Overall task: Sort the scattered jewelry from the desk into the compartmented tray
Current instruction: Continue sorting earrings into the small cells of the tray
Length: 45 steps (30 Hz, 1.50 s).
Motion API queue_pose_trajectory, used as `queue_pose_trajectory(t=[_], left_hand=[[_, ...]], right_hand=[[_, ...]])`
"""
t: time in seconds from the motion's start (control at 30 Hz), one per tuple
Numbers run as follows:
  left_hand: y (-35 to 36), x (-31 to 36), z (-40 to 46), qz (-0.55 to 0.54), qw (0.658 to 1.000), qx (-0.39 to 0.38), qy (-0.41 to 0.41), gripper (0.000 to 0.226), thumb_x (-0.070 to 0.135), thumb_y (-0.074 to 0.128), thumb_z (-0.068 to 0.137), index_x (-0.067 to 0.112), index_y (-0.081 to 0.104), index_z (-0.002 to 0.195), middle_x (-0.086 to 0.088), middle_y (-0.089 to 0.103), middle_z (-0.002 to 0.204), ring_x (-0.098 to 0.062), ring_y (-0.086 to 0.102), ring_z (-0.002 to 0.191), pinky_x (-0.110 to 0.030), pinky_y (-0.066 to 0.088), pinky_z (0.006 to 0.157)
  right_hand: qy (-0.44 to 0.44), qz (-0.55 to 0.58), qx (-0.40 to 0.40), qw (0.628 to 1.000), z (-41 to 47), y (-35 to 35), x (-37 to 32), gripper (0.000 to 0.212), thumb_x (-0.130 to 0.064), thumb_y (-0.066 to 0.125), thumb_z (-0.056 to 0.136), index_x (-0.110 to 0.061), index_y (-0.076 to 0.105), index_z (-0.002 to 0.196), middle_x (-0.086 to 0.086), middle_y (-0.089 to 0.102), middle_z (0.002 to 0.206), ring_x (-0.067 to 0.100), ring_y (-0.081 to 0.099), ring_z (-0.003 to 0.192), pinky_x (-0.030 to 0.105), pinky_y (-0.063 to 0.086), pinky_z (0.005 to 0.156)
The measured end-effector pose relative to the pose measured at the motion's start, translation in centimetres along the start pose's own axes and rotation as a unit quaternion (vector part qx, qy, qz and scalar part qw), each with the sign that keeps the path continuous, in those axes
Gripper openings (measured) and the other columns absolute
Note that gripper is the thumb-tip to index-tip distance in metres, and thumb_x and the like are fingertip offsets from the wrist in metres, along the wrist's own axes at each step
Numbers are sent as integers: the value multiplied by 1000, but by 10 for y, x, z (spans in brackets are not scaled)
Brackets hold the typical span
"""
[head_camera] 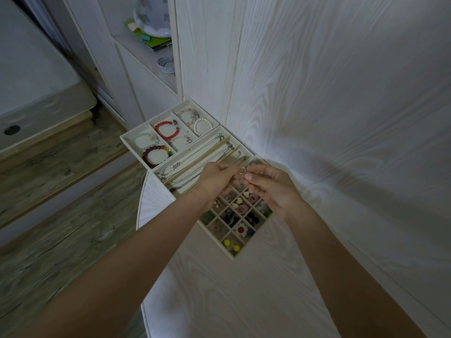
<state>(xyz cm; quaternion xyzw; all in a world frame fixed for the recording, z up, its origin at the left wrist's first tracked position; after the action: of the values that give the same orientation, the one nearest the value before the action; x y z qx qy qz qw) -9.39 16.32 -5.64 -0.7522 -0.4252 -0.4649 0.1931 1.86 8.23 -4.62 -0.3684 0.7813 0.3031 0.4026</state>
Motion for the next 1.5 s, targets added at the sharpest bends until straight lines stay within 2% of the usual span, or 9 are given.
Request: queue_pose_trajectory(t=[0.1, 0.3, 0.4, 0.53, 0.67, 0.9, 1.07, 1.3, 1.5], left_hand=[[3, 0, -1, 19, 999, -27, -11, 14, 12, 60, 88, 14, 64, 75, 1, 64, 68, -8, 57, 67, -17, 41, 59], [6, -1, 1, 179, 967, -51, 176, 10, 10, 59, 89, 16, 63, 82, 4, 63, 76, -5, 59, 72, -23, 47, 77], [5, -3, 2, 195, 959, -57, 199, 15, 8, 63, 86, 22, 64, 80, 5, 65, 78, -12, 61, 79, -28, 51, 81], [9, -5, -3, 277, 925, -67, 253, 4, 6, 66, 83, 8, 66, 87, -2, 62, 85, -3, 55, 75, -10, 45, 71], [11, -8, -3, 350, 886, -77, 296, 10, 4, 69, 81, 7, 69, 90, 1, 55, 90, -4, 55, 76, -5, 45, 70], [-10, -7, 1, 386, 890, -39, 238, 15, 10, 65, 85, 16, 67, 98, 4, 50, 105, -14, 57, 82, -12, 48, 70], [-28, -8, 3, 414, 888, -15, 200, 13, 15, 63, 87, 21, 63, 99, 0, 47, 113, -12, 50, 96, -26, 45, 88], [-26, -13, 11, 608, 771, -4, 191, 46, 22, 61, 90, 22, 49, 134, -8, 39, 136, -24, 40, 123, -40, 37, 104], [-25, -12, 14, 636, 748, -7, 189, 43, 19, 57, 92, 25, 51, 134, -8, 39, 138, -23, 37, 125, -38, 33, 106]], right_hand=[[-12, -61, -1, 998, 2, -4, -3, 17, 6, 66, 80, -8, 67, 90, 6, 70, 84, 13, 69, 78, 18, 55, 72], [-50, -284, -9, 958, 9, -13, -13, 16, -1, 66, 84, 0, 68, 99, 3, 66, 75, 10, 63, 66, 20, 54, 68], [5, -238, -18, 971, 8, -15, -12, 16, 2, 62, 85, 3, 65, 101, 10, 67, 77, 7, 66, 59, 15, 54, 59], [41, -78, 7, 996, 6, -16, -6, 9, 8, 58, 86, 6, 63, 93, 16, 66, 81, 13, 69, 65, 17, 56, 62], [26, -131, 21, 991, 7, -18, 1, 8, 4, 62, 85, -3, 66, 84, 9, 68, 79, 13, 68, 67, 16, 56, 63], [-130, -321, 92, 934, 35, -28, -5, 17, 8, 71, 76, 4, 64, 91, 19, 69, 86, 22, 69, 72, 32, 59, 73], [-185, -435, 104, 875, 52, -33, -7, 10, 8, 68, 79, 3, 66, 87, 14, 71, 80, 11, 65, 65, 7, 50, 65], [-227, -528, 101, 812, 63, -26, 0, 21, 10, 70, 75, -3, 66, 91, 13, 69, 90, 17, 65, 77, 22, 53, 77], [-287, -550, 94, 779, 65, -17, 2, 22, 9, 72, 74, -4, 65, 90, 10, 69, 85, 16, 68, 74, 34, 57, 80]])
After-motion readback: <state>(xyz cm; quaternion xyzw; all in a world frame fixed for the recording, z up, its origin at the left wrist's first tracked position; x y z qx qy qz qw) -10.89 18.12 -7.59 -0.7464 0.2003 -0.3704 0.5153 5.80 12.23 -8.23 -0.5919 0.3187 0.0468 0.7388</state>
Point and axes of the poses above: each hand's wrist, its own z-axis towards the middle knuckle, its own y-axis out of the palm, x = y × z, the point moved 3 cm from there along z, towards the middle knuckle
